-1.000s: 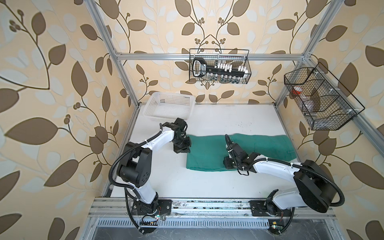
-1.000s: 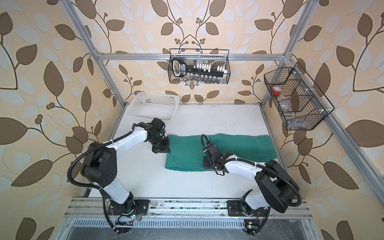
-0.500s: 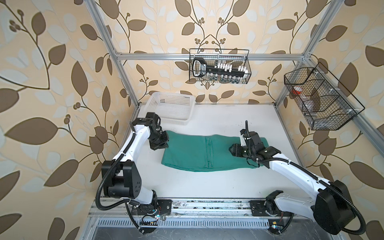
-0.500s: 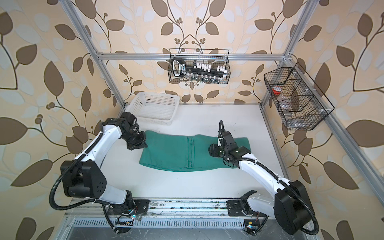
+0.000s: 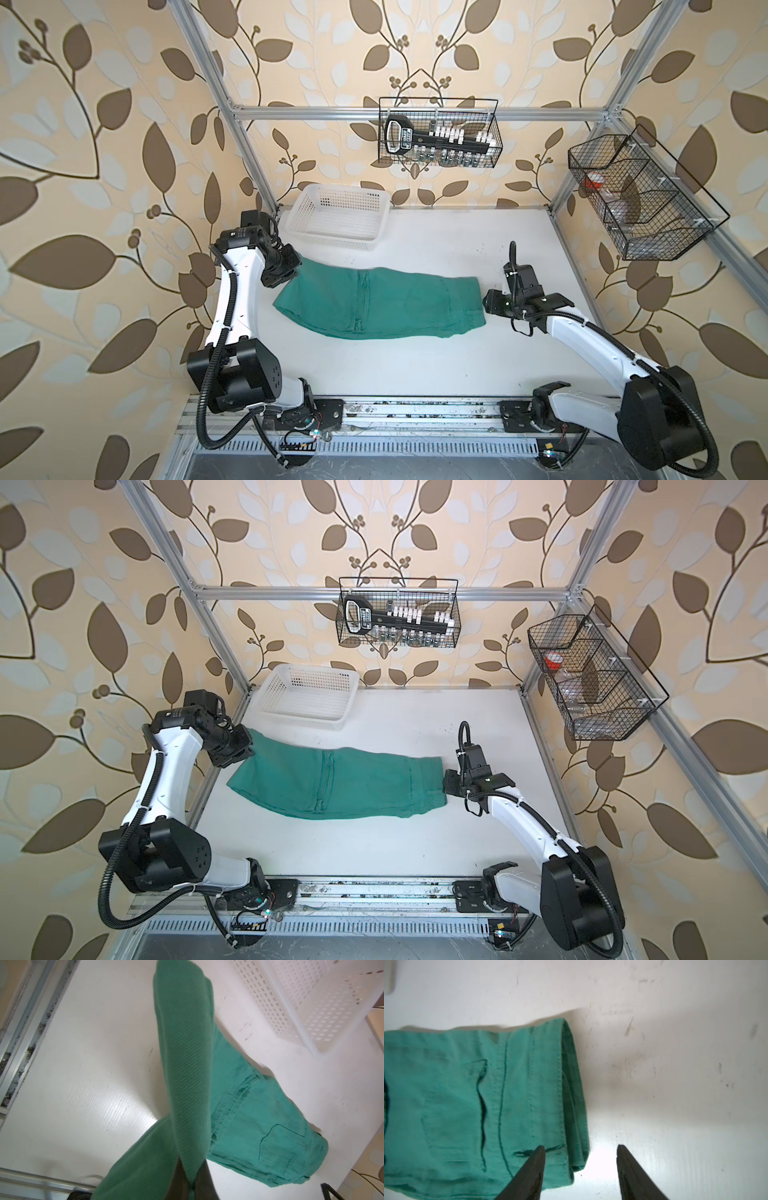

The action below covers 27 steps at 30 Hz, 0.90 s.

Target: Fold and stack the trousers

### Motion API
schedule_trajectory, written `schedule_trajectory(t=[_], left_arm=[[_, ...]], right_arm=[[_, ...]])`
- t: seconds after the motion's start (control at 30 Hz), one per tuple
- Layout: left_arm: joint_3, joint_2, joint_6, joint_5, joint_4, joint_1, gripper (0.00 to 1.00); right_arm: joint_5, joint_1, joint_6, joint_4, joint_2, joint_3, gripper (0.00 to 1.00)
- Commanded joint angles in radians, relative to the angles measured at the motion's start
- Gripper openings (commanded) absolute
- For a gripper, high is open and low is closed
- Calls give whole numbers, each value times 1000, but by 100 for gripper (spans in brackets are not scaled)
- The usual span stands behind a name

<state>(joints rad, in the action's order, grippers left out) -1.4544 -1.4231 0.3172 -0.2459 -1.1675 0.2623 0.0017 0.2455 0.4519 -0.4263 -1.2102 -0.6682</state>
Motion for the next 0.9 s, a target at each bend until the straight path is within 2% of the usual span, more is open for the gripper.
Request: schedule_trajectory(t=[0.0, 0.17, 0.47, 0.6, 0.87], left_arm=[[-18, 46, 11, -162, -18, -7, 0], [23, 92, 52, -226, -3, -92, 0], [45, 117, 259, -219, 135, -403, 0], [10, 78, 338, -184, 192, -542, 0], [-71, -61, 435, -138, 302, -754, 0]], right_arm=[[-75, 0, -5, 72, -38, 51, 53], [-115, 22, -2, 132, -88, 61, 43], [-6, 68, -21, 137, -169, 68, 36], [27, 75, -33, 128, -198, 72, 36], [-8, 84, -31, 163, -201, 81, 35]])
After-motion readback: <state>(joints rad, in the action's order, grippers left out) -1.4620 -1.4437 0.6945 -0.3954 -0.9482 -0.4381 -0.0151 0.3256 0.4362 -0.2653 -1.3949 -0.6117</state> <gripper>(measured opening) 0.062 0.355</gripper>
